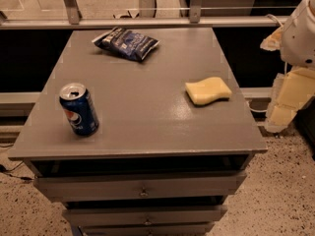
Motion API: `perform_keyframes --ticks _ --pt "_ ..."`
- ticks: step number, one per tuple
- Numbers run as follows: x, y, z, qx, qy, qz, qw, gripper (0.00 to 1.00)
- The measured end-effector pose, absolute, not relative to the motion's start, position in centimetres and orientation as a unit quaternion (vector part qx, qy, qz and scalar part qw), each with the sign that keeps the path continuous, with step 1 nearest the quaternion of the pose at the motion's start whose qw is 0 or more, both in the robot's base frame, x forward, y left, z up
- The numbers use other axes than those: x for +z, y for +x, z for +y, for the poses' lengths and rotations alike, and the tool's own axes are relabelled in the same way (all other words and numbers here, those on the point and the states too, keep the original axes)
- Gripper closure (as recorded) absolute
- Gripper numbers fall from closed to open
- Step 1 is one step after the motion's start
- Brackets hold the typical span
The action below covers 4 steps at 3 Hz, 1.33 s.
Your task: Move sponge near blue chip bag
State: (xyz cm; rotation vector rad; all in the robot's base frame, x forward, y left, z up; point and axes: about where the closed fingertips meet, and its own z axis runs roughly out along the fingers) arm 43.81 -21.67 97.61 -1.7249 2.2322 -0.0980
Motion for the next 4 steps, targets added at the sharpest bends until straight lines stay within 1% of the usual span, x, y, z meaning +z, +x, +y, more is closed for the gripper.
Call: perform_keyframes --ticks 1,2,4 --pt "97.6 43.8 -21.7 -0.034 -0.603 0.781 0.159 0.00" --pt "96.1 45.1 -22.0 -0.021 -0.593 0.786 0.176 0.00" --pt "91.3 52.0 -21.3 0.018 -0.579 0.779 0.240 0.00"
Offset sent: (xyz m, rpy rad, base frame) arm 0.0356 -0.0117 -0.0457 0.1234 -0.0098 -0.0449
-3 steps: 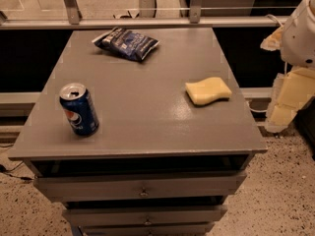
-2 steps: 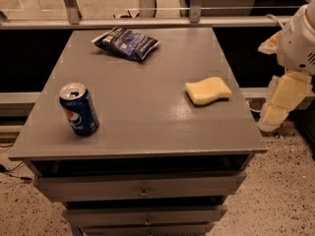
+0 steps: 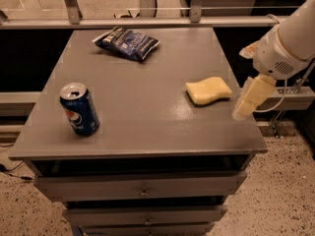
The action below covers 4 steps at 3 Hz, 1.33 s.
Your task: Move sponge near blue chip bag
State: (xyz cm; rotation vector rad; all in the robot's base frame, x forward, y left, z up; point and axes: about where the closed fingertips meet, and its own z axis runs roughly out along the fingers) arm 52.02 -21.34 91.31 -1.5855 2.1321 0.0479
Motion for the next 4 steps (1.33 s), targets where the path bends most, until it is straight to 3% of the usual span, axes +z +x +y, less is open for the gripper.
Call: perform_keyframes --ticks 3,4 --pt "85.2 59.9 -19.1 0.071 -0.570 0.771 0.277 0.00" --pt "84.1 60.8 -18.4 0.086 -0.572 0.767 0.278 0.15"
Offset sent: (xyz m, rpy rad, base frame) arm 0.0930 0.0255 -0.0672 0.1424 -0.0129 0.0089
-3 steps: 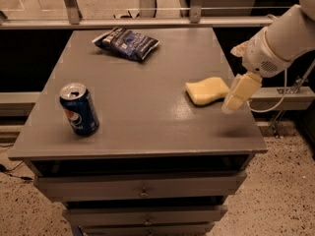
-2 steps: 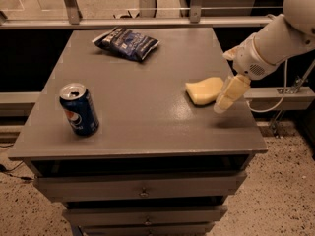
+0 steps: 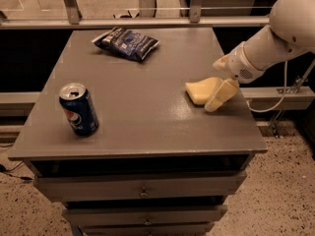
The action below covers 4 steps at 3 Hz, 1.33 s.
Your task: Move sponge near blue chip bag
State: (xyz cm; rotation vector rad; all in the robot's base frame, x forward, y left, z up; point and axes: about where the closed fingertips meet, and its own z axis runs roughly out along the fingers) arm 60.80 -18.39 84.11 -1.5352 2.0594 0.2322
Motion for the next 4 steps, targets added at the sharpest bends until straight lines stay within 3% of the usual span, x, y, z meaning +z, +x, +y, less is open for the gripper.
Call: perform_keyframes --ticks 1,3,4 --pt "83.7 61.6 -17.8 0.101 -0.572 0.766 0.275 0.39" --pt "86.5 62.3 -17.5 0.114 -0.575 0.759 0.283 0.99" --pt "89.1 62.5 -17.9 0.100 -0.580 0.749 0.305 1.00"
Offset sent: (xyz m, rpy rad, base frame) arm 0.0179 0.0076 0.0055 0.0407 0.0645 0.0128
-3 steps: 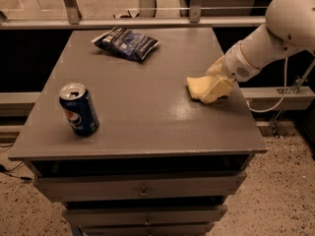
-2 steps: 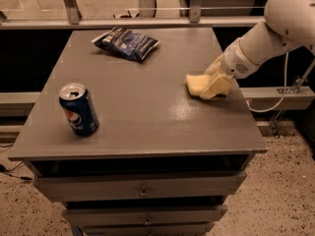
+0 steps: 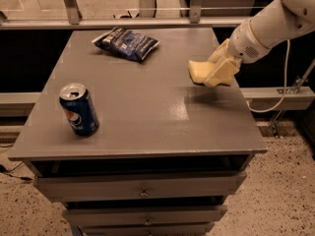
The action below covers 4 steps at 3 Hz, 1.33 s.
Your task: Move sponge near blue chip bag
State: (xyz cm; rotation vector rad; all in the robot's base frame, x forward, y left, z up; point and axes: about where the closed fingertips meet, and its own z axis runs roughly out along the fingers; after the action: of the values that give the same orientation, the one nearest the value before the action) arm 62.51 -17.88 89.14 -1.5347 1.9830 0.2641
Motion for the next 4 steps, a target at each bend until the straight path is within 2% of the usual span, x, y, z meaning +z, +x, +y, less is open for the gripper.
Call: perform_keyframes --ticks 2,4 --pt "89.1 63.0 -17.4 0.096 -0.581 0.746 0.309 1.00" --pt "89.0 72.7 -17.2 0.043 -0.581 0.726 0.365 1.00"
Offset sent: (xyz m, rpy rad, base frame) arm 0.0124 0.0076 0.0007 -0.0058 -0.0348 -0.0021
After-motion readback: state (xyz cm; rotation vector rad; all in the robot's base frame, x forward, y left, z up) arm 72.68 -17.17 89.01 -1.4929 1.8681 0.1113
